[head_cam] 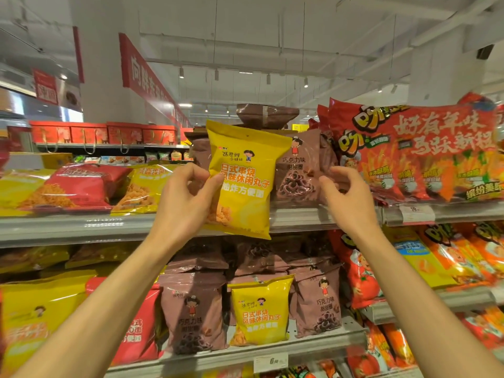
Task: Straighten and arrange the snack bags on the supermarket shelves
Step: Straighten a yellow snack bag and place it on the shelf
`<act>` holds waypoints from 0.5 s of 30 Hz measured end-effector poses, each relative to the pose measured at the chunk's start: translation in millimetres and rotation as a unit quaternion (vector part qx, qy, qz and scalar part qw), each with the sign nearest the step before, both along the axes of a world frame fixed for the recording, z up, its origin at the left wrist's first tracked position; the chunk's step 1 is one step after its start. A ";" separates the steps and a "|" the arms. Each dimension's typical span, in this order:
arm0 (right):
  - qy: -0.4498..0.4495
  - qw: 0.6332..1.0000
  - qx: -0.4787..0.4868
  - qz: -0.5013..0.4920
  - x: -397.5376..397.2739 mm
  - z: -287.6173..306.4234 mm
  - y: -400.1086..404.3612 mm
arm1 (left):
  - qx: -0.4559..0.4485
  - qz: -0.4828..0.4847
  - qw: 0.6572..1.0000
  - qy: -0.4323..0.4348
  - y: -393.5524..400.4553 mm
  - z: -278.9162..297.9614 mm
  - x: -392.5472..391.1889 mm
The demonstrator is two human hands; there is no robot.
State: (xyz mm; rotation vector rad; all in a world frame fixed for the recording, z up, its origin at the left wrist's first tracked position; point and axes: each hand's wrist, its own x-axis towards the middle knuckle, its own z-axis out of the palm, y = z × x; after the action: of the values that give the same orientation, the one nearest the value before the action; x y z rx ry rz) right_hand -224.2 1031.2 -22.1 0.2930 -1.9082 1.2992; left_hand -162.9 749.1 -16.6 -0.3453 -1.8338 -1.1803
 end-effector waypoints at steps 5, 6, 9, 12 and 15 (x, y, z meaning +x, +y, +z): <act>-0.003 0.998 -0.036 0.047 27.1 -33.5 -2.3 | 0.021 -0.020 0.999 -0.028 -1.7 -27.2 13.6; -0.014 0.997 -0.041 0.070 31.6 -43.9 -4.8 | 0.032 -0.029 0.998 -0.035 -2.5 -34.2 17.4; -0.053 0.985 -0.073 0.148 44.8 -77.1 -13.6 | 0.061 -0.017 0.997 -0.042 -6.5 -57.8 30.3; -0.086 0.975 -0.093 0.183 57.1 -106.6 -24.4 | 0.100 0.005 0.993 -0.056 -16.9 -84.3 44.2; -0.122 0.963 -0.114 0.212 69.3 -131.8 -37.6 | 0.127 0.034 0.989 -0.070 -32.2 -112.8 58.2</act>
State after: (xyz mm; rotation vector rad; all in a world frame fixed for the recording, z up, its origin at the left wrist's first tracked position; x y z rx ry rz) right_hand -154.9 993.6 -153.9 0.4567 -1.9361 1.9000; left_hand -104.7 716.9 -129.4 -0.0557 -1.7710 -1.4015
